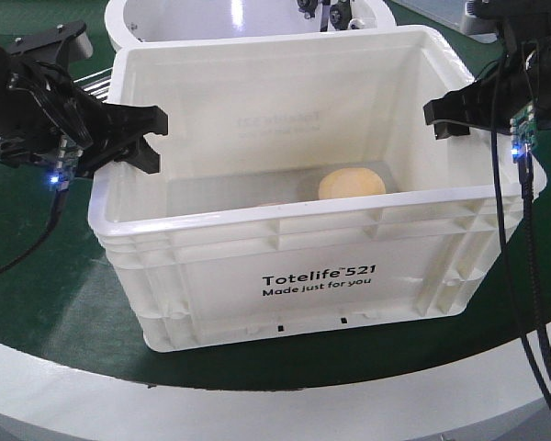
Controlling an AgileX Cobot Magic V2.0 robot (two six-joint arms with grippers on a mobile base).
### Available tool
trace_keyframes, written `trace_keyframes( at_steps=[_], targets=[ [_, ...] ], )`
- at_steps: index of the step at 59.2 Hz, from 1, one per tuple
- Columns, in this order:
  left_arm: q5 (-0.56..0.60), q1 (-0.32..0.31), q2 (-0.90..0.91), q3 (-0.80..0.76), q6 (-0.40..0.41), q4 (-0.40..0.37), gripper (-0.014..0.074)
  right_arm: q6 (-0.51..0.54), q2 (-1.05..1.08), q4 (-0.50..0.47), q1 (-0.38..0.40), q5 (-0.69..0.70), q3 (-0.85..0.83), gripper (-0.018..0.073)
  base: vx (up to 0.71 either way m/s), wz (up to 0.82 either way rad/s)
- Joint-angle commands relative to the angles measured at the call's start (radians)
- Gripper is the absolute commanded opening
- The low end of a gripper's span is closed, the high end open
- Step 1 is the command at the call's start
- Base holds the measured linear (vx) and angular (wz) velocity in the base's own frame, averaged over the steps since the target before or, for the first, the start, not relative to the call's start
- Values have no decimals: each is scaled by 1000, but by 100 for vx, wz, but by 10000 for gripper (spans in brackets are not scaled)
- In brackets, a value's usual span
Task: Place moving items into box and shelve
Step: 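Move both grippers to the crate's side rims and grip them, then lift the crate off the table with both grippers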
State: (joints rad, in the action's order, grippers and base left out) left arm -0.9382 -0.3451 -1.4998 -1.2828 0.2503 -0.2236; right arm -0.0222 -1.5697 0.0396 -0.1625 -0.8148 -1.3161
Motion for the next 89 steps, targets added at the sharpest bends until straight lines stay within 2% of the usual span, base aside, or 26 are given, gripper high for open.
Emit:
trace_keyframes(
  at_steps=[1,7,13,24,34,47,72,89],
  targets=[
    [35,-5,23,-25,-2,-18,223,10,25,-3,6,36,-24,322,0,0],
    [49,-5,23,-25,-20,-17,9,7,25,-26,4,32,-24,146,0,0],
    [70,-5,23,-25,-52,-17,-8,8,25,-47,3,26,-24,-16,0,0],
    [75,-5,25,-33,-54,-17,-6,11,27,-75,3,26,-25,-11,0,0],
    [73,-5,30,-86,-89,-1,-6,11,47,-109,3,27,-25,-9,0,0],
    [53,-5,30,-167,-88,9,-6,11,107,-191,3,39,-25,-6,0,0],
    [4,-5,33,-255,-111,8,-6,11,228,-194,3,59,-25,-6,0,0],
    [34,-5,85,-278,-114,8,-6,10,264,-194,3,71,-25,-6,0,0]
  ],
)
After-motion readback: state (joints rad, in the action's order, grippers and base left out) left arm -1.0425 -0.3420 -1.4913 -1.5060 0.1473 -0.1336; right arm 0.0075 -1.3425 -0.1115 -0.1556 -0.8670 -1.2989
